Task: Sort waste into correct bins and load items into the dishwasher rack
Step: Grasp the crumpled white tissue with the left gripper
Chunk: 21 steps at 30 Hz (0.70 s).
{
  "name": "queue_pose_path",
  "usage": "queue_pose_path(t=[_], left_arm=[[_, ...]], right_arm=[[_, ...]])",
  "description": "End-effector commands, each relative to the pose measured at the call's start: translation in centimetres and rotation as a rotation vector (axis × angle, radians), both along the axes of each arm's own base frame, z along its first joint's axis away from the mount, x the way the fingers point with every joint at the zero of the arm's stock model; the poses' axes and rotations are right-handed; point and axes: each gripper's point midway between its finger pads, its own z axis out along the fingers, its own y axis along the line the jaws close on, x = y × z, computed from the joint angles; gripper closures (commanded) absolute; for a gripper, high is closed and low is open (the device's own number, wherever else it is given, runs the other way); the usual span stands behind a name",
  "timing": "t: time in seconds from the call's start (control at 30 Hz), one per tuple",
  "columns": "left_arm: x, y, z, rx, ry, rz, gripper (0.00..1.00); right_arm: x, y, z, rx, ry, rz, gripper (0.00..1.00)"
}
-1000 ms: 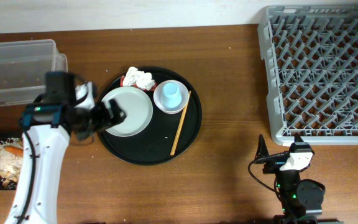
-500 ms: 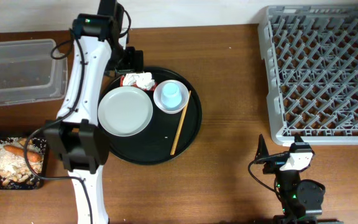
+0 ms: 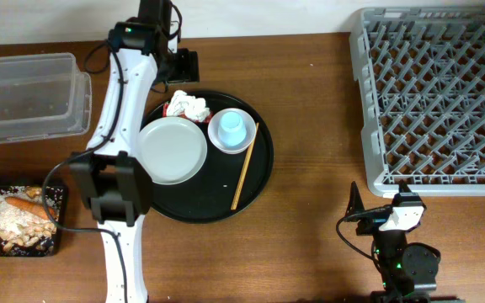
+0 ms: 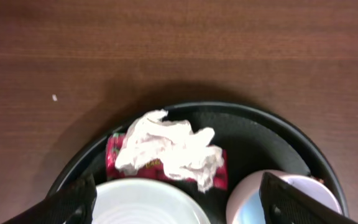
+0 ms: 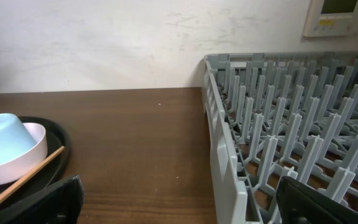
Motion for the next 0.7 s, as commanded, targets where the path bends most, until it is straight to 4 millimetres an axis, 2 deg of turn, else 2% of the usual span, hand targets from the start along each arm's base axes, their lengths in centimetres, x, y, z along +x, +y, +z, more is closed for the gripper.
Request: queue_pose_path(t=[0.0,0.1,0.23,0.27,0.3,0.37,0.47,0.53,0.67], left_arm=[[0.6,-0.5,-2.7,-0.002,0.032,-0.008,0.2],[0.4,-0.5,-5.4,0.003,0.091,0.002,0.26],[0.1,-0.5,-8.2,0.01,0.145,0.008,0.26],[0.0,-0.7,-8.5,0.008,0.153,0.003,0.27],[-0.2,-1.0,-8.9,0.007,0.162,-0.002,0.32],[-0.4,-1.6,-9.6,0.01,0.177,-0.013,0.37],[-0.7,-2.3,-10.8,0.024,0.197,-0.026,0.39],[-0.8,-2.2,-11.2,0.025,0.206,-0.025,0.51],[-0.7,-1.8,-11.3,0.049,0.203,-0.018,0.58]], right_arm=[[0.0,-0.3,-0.2,-0.008,0.003,-0.015,0.02],[0.0,-0.3,-0.2,-0.008,0.003,-0.015,0.02],[0.0,-0.3,-0.2,-0.008,0.003,-0.015,0.02],[0.0,-0.3,-0.2,-0.008,0.003,-0.015,0.02],[0.0,-0.3,-0.2,-0.008,0.003,-0.015,0.02],[0.0,-0.3,-0.2,-0.008,0.003,-0.015,0.02],[0.0,-0.3,-0.2,-0.008,0.003,-0.015,0.02],[0.0,-0.3,-0.2,-0.008,0.003,-0.015,0.02],[0.0,-0.3,-0.2,-0.008,0.003,-0.015,0.02]])
